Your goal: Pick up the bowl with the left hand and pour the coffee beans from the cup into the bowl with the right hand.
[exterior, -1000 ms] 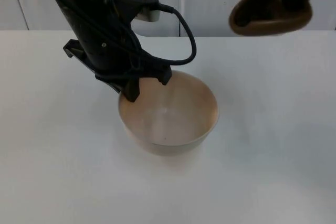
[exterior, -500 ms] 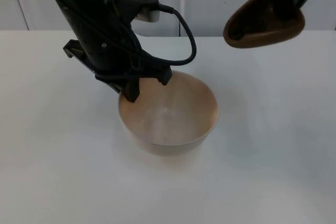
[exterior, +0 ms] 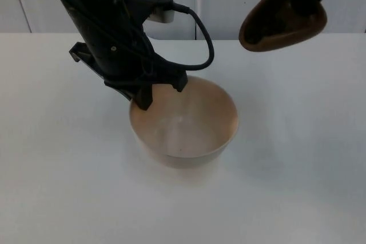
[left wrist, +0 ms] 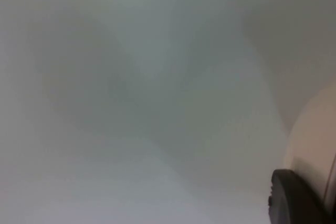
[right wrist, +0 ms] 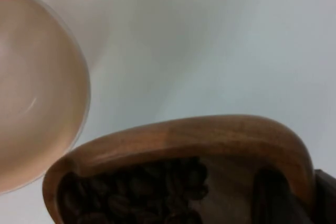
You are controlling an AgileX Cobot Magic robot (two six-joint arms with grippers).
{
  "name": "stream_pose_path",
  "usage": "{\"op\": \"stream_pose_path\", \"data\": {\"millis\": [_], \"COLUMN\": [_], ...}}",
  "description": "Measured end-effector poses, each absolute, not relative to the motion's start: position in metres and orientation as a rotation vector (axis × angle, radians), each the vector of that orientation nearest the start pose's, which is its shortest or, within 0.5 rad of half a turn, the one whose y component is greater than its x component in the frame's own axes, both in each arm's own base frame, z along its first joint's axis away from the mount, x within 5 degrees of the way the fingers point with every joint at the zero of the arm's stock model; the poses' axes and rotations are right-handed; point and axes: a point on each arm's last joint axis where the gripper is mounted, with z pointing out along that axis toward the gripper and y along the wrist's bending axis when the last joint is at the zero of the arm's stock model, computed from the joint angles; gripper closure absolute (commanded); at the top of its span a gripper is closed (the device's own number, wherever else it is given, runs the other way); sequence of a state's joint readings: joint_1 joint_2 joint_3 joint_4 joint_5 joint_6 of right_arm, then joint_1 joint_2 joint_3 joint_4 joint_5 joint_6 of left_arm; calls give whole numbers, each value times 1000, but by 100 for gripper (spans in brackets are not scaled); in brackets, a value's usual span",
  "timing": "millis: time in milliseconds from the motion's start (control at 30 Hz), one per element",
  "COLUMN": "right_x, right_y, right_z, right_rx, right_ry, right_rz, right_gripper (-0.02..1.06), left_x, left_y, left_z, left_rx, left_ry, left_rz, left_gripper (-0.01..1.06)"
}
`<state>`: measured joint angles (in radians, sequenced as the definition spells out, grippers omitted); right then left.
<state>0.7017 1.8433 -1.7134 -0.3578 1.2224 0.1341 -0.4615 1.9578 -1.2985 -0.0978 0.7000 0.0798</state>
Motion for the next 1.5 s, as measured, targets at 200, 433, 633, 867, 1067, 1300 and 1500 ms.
{"op": "stream_pose_path", "data": {"millis": [200,433,633,867,1067,1300,1500], "right_x": [317,317,316,316,318,320,315], "right_y": [234,235,237,237,238,247,264], "right_z": [313,312,311,311,306,294,285], "right_rx": [-863,-856,-851,-833,-825,-866,-929], "right_ry": [2561,2568,2586,2591,2605,2582,2492], "right_rz": [-291,-283,-247,-244,-249,-342,-484], "right_gripper": [105,105,105,105,105,105,105], "left_x": [348,348,348,348,348,348,348], "left_y": [-180,-180,-180,-180,-180,-180,-180], "left_z": [166,166,166,166,166,166,166], "left_rx": [673,674,674,674,674,674,683], "left_ry": [2775,2776,2776,2776,2776,2776,2774], "left_rz": [-186,-186,-186,-186,-186,-187,-186], "left_gripper": [105,105,105,105,105,105,105]}}
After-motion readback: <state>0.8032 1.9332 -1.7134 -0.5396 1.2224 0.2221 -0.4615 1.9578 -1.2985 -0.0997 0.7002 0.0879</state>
